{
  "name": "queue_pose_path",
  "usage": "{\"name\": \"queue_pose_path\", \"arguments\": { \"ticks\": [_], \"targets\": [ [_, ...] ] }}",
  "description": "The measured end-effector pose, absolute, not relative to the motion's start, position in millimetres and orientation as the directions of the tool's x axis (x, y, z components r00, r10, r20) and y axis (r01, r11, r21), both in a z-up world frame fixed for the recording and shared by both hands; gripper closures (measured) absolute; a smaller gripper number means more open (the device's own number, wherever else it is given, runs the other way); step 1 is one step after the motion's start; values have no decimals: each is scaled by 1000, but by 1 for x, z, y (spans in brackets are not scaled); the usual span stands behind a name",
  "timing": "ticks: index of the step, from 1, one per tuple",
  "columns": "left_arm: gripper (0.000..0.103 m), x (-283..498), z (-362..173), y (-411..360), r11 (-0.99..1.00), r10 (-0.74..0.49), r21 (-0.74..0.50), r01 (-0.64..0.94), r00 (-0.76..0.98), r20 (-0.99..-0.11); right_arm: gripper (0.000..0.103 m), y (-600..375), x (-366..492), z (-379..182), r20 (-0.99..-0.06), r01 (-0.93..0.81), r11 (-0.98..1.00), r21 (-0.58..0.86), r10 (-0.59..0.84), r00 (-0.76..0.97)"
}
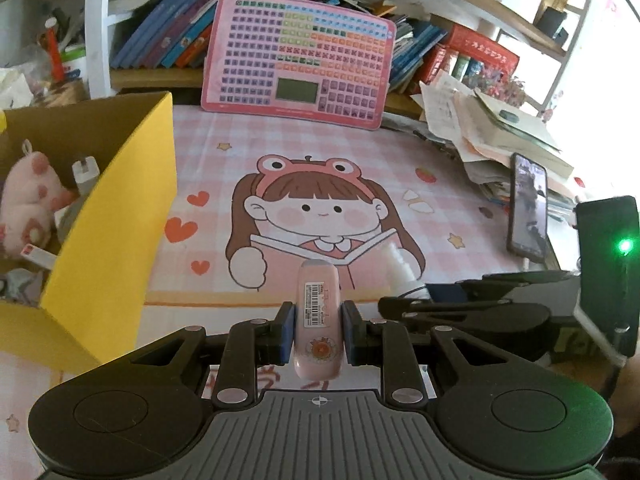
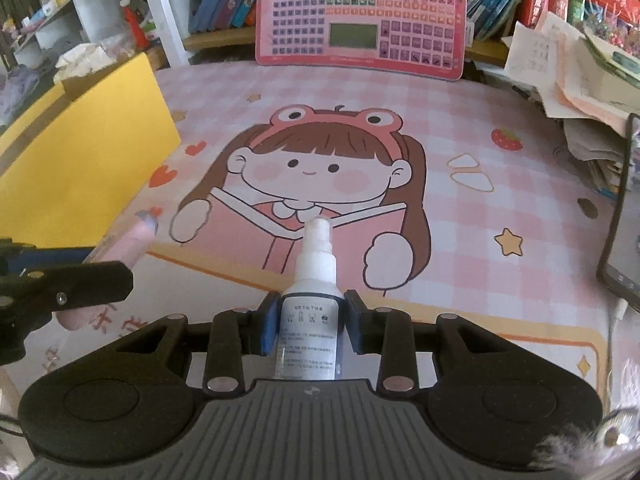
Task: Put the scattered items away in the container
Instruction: 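Lift and carry the pink tube and spray bottle with both tools over the yellow box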
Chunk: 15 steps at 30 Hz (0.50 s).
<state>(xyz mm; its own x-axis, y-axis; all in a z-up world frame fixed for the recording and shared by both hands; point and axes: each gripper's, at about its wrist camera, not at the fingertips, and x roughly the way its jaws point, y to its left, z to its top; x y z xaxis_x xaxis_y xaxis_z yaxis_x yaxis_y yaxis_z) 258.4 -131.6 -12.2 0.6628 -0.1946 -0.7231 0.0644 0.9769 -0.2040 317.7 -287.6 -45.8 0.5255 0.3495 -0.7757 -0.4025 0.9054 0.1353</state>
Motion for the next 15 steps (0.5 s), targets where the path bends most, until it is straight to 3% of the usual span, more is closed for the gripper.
{"name": "queue_pose_path", "arguments": {
  "ticks": [15],
  "targets": [
    [80, 208, 2, -98, 959, -274, -251, 133, 668, -692, 72, -272, 242, -17, -748, -340, 931, 132, 319, 582]
  ]
}}
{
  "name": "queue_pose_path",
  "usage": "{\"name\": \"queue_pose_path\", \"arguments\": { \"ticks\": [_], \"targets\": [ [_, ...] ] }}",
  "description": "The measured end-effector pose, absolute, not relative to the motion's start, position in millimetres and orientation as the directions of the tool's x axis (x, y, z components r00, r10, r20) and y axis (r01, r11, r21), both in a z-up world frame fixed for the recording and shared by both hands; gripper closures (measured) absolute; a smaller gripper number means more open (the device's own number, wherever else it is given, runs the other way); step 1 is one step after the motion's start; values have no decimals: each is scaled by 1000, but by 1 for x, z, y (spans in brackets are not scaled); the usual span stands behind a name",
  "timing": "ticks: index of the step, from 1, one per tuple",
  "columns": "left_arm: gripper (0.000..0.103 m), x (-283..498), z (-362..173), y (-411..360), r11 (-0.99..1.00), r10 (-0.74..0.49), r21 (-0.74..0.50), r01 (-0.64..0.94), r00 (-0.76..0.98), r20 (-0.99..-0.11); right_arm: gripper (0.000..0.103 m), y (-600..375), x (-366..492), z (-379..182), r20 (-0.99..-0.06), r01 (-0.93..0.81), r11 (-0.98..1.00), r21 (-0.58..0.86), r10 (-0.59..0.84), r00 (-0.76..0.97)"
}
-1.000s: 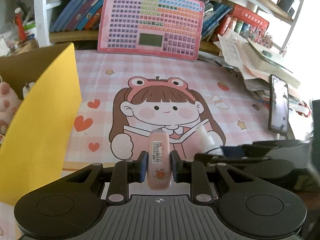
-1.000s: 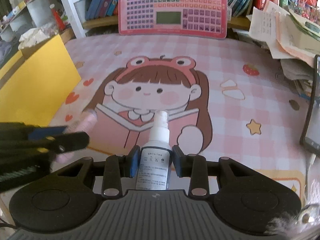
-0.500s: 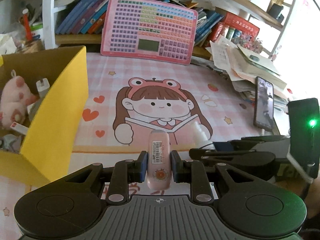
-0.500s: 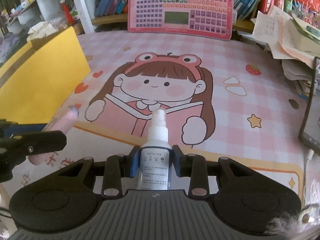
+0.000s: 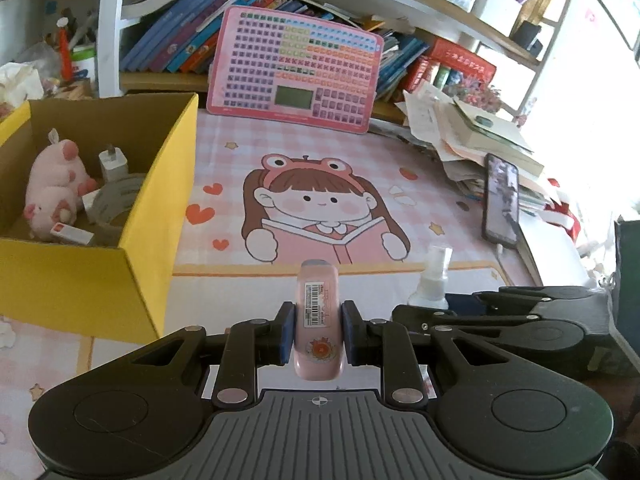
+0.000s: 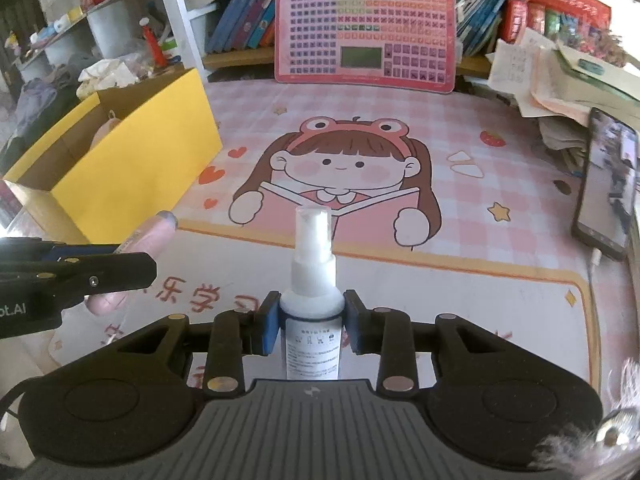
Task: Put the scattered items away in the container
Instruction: 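Lift and carry the pink tube and spray bottle with both tools over the yellow box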
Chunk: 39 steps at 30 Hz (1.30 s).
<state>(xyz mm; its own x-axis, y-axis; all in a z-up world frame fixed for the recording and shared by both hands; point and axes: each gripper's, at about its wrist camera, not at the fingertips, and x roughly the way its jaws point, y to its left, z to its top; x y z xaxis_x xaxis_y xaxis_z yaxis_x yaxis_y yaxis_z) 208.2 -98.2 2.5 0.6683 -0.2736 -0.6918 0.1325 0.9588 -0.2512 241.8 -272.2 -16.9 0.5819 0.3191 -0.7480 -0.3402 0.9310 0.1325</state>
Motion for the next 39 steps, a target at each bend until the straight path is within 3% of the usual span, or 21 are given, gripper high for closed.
{"name": "queue_pose_path", "arguments": {
  "ticks": [13, 39],
  "targets": [
    [80, 161, 7, -48, 939, -340, -272, 209, 672, -658, 72, -242, 174, 4, -719, -222, 970, 99, 224, 658],
    [80, 56, 4, 61, 941, -338, -263, 213, 653, -678, 72, -136, 48, 1, -732, -232, 970, 77, 213, 648]
  ]
}}
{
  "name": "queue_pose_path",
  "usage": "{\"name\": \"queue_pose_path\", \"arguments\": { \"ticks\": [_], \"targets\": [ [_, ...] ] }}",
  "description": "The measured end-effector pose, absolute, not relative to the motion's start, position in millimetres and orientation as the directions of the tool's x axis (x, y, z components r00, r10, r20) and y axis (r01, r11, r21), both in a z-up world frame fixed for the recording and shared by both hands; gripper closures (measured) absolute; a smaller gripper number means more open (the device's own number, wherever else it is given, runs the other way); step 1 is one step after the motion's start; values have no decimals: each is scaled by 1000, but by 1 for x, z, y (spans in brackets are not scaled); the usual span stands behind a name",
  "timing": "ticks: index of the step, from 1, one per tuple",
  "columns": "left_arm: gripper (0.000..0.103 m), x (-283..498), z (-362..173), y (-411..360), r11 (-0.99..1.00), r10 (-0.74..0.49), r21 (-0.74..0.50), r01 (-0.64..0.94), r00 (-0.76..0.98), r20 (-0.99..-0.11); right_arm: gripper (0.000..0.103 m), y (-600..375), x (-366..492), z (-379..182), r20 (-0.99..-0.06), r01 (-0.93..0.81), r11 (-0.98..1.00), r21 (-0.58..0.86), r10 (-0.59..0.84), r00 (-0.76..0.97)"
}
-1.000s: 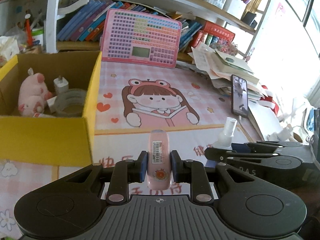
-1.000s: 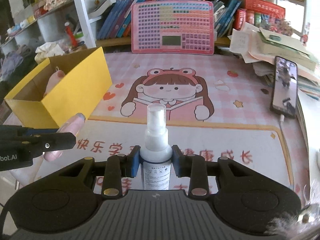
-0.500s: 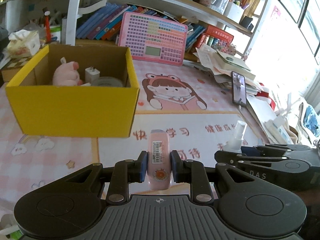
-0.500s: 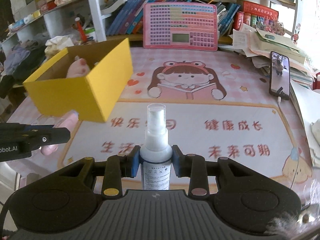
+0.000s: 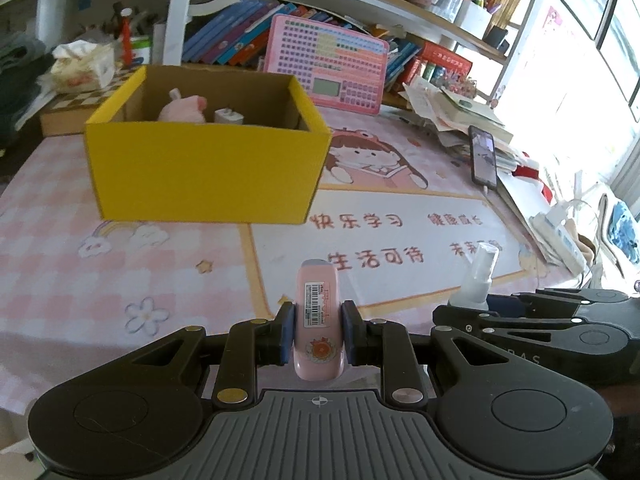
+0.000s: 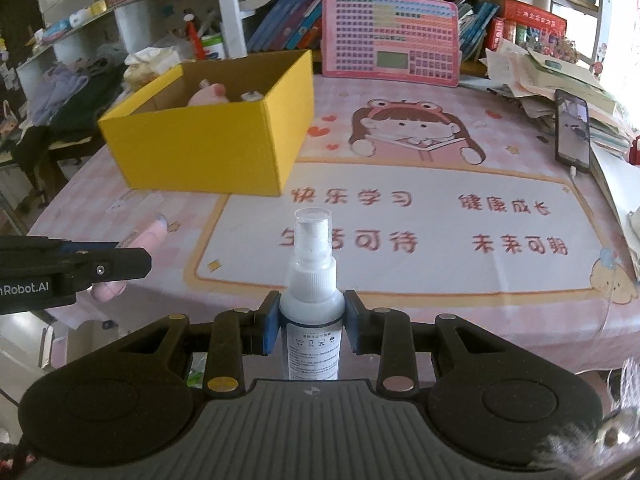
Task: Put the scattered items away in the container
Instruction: 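Lift and carry the pink tube and spray bottle with both tools over the yellow box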
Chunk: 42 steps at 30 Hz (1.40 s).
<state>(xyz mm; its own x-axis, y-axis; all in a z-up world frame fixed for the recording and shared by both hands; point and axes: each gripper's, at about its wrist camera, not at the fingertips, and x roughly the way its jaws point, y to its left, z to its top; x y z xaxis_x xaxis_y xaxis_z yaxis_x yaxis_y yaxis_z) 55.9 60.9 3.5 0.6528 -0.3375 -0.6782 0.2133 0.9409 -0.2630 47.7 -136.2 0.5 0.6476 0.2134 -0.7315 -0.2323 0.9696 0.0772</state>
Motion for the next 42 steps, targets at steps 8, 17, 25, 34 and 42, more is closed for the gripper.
{"name": "queue_pose_path", "arguments": {
  "ticks": [8, 17, 25, 34, 42],
  "targets": [
    [80, 43, 0, 86, 944, -325, -274, 183, 648, -688, 72, -112, 38, 1, -739, -261, 962, 81, 234, 632],
    [80, 37, 0, 115, 954, -290, -268, 138, 660, -693, 72, -78, 40, 2, -739, -347, 934, 87, 294, 606],
    [80, 37, 13, 147, 963, -220, -266, 55, 729, -648, 72, -46, 61, 14, -682, -447, 892, 72, 371, 630],
    [80, 91, 58, 155, 968, -205, -231, 98, 837, -507, 72, -37, 124, 65, -553, -450, 890, 78, 414, 723],
    [80, 170, 73, 136, 977, -187, -178, 115, 861, -473, 72, -33, 209, 95, -476, -439, 898, 25, 397, 785]
  ]
}}
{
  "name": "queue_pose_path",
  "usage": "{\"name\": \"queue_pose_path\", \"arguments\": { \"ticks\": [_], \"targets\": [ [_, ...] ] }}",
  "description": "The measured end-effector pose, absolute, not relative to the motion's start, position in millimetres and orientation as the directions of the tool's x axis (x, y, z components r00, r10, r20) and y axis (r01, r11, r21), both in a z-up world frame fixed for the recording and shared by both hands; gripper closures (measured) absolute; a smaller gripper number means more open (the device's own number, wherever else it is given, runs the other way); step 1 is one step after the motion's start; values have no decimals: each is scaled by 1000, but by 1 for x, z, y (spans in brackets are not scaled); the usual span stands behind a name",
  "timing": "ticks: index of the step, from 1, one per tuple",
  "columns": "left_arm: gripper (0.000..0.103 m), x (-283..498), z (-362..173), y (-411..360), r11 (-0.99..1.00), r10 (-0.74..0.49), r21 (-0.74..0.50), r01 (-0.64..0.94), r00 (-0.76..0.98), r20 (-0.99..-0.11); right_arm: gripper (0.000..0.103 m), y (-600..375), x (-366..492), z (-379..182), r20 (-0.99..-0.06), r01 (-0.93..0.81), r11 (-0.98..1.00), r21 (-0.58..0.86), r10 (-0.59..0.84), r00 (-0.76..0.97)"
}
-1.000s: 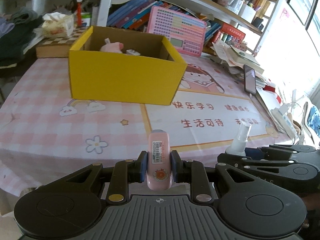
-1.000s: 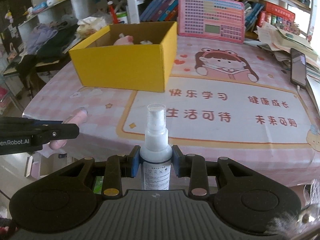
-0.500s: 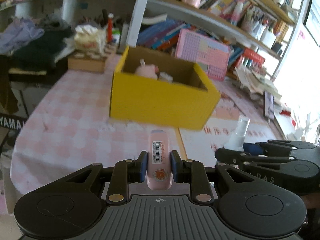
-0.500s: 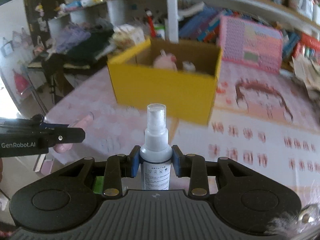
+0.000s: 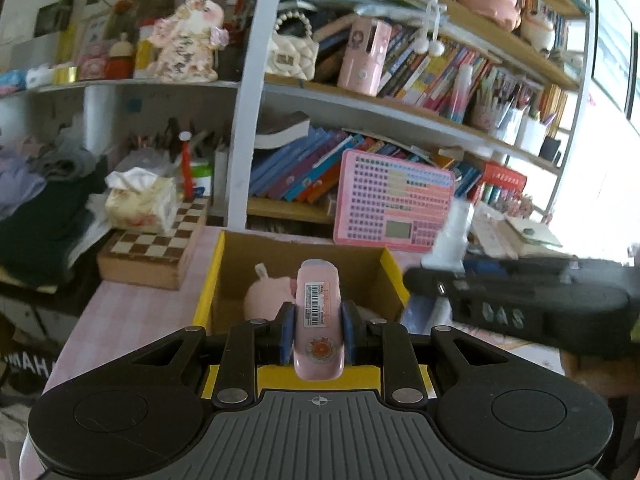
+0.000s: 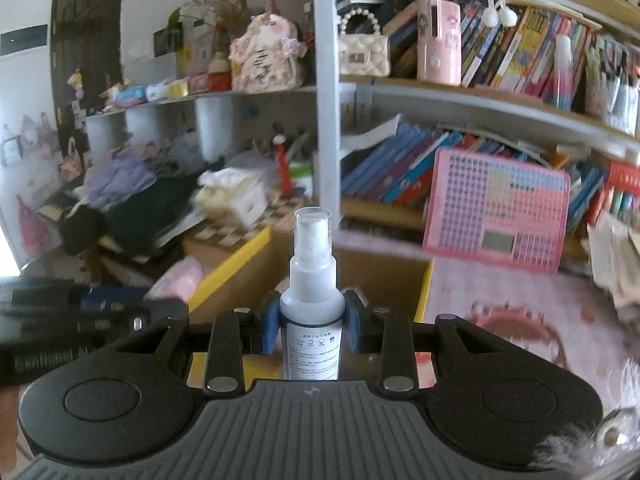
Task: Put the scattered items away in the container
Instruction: 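Lift and carry the pink tube and spray bottle with both tools over the yellow box, then lower the tube and spray bottle into the box and open both tools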
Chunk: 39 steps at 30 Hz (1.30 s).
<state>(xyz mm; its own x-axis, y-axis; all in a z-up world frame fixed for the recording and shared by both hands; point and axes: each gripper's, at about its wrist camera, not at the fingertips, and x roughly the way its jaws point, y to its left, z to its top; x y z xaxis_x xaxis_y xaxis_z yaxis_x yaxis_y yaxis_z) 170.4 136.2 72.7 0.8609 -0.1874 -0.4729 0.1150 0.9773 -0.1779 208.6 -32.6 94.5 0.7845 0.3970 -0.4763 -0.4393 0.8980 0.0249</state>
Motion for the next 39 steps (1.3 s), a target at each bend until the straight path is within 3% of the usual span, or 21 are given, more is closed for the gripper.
{"name": "queue_pose_path", "arguments": {
  "ticks": [14, 30, 32, 33, 35, 37, 39],
  "targets": [
    [80, 270, 11, 96, 989, -132, -138, 55, 753, -645, 72, -14, 344, 31, -679, -514, 856, -56, 344, 648],
    [78, 297, -7, 72, 997, -52, -81, -7, 708, -705, 72, -25, 384, 1, -731, -593, 805, -19, 394, 558],
    [66, 296, -3, 69, 997, -50, -75, -4, 723, -689, 66, -26, 384, 4, -709, -588, 808, -38, 393, 585],
    [62, 295, -1, 68, 997, -46, -73, -5, 732, -680, 56, -27, 384, 7, -695, -584, 810, -51, 391, 603],
    [39, 293, 5, 67, 998, -22, -60, -23, 756, -654, 52, -31, 383, 15, -667, -581, 812, -57, 402, 627],
    [31, 289, 12, 66, 998, -3, -53, -39, 780, -626, 48, -36, 382, 23, -646, -577, 816, -44, 418, 639],
    [30, 286, 19, 65, 998, 3, -50, -42, 793, -610, 47, -42, 379, 31, -624, -562, 826, -28, 425, 655]
  ]
}}
